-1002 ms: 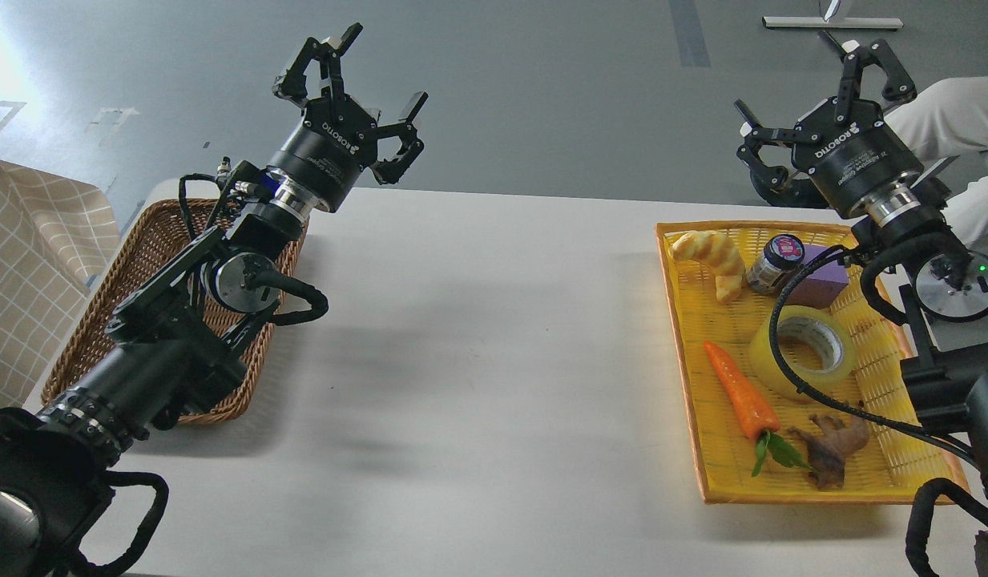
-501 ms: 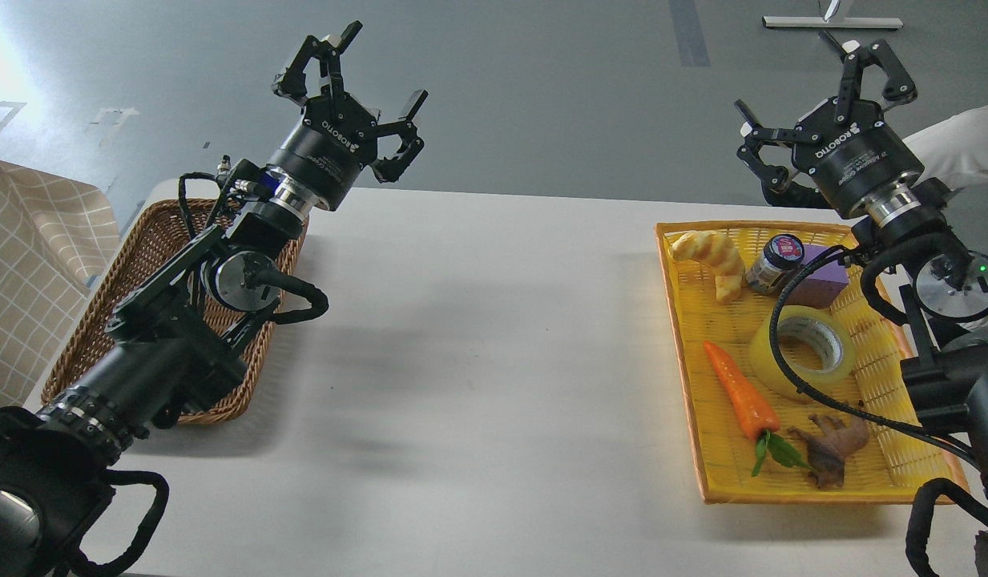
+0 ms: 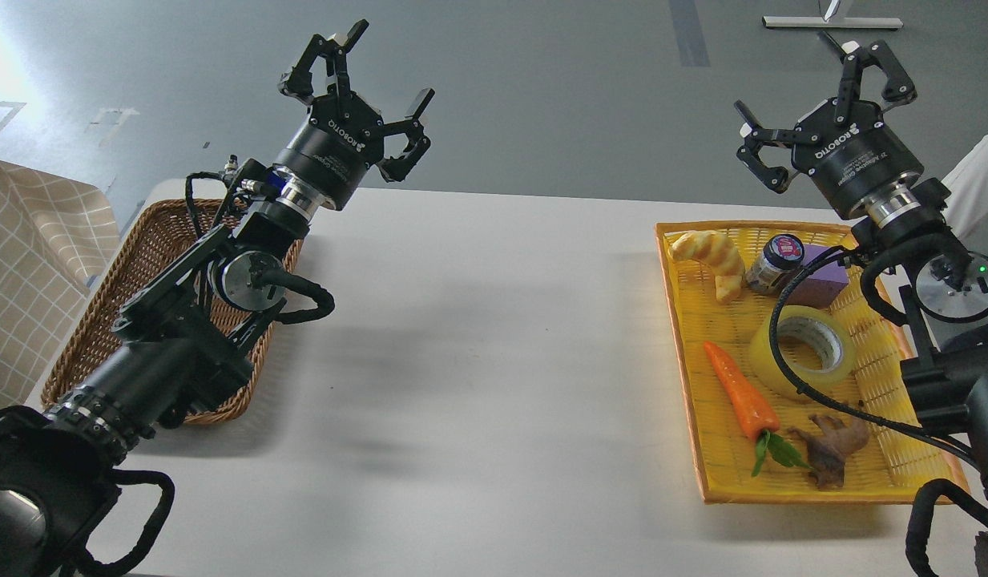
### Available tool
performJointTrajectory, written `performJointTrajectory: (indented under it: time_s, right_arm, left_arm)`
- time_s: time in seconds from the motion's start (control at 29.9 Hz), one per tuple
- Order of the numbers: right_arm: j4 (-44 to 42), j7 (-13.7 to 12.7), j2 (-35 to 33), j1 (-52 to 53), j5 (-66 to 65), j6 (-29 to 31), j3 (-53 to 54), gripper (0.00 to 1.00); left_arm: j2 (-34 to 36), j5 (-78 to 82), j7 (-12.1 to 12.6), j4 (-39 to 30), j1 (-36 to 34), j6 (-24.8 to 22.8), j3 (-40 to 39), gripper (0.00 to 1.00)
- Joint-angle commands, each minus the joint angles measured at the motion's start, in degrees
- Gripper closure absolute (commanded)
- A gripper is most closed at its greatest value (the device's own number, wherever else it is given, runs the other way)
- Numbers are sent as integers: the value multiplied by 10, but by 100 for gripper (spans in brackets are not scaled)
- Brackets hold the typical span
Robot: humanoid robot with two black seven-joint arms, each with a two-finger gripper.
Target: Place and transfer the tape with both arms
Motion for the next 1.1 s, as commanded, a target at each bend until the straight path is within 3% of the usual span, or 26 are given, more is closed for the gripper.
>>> performJointTrajectory:
  time_s: [0.0,1.07]
  right_arm:
    - [0,0,0,-1,0,0,0,0]
    - [0,0,0,-2,0,0,-1,0]
  left_arm:
    - [0,0,0,0,1,0,0,2]
    - [-4,-1,-1,-1,-1,0,0,2]
